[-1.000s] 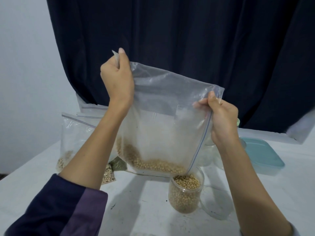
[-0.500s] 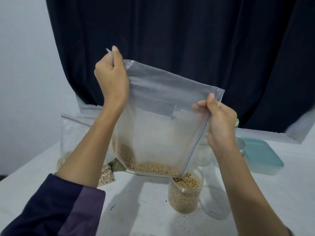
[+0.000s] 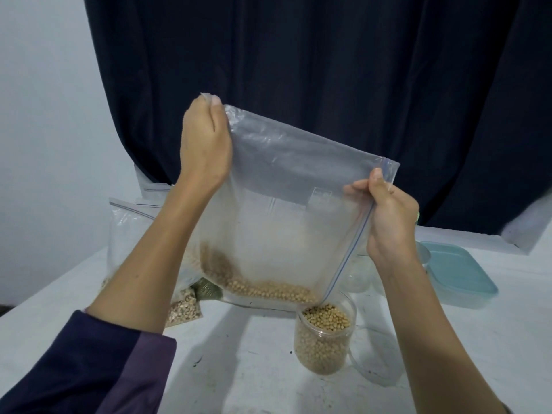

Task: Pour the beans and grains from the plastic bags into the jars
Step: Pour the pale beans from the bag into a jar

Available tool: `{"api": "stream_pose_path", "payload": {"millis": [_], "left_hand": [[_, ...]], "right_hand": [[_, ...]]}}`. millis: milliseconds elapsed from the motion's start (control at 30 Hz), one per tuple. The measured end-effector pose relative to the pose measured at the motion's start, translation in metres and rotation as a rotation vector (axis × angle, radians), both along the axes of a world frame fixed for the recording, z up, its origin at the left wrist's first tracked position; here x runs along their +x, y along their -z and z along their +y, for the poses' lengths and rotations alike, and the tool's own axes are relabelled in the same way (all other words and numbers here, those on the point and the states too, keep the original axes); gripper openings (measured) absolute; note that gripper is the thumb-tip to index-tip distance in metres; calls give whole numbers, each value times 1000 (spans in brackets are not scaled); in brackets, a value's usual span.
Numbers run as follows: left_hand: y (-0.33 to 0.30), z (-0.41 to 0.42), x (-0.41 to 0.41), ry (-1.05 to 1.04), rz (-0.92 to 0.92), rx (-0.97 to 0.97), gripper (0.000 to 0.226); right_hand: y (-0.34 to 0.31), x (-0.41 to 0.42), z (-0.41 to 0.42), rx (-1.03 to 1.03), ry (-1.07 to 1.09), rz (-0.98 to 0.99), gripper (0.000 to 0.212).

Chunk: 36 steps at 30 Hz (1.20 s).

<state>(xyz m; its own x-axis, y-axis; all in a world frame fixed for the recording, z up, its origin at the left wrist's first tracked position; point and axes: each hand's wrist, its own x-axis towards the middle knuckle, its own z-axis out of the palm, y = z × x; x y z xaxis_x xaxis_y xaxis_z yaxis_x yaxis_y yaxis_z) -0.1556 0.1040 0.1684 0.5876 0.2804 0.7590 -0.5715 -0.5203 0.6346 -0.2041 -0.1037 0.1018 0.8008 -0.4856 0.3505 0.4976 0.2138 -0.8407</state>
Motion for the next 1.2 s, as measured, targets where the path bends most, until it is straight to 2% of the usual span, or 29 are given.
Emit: {"api": "stream_pose_path", "payload": {"millis": [100, 233, 567, 1200], "left_hand": [[6, 3, 3, -63, -20, 113, 31], [12, 7, 6, -47, -115, 179, 30], [5, 1, 9, 42, -125, 70, 42], [4, 1, 6, 73, -150, 103, 45]], "right_hand": [[1, 0, -1, 1, 2, -1, 34], [2, 0, -1, 1, -12, 11, 33], [8, 5, -4, 30, 21, 49, 34], [5, 5, 3, 96, -40, 38, 35]]}}
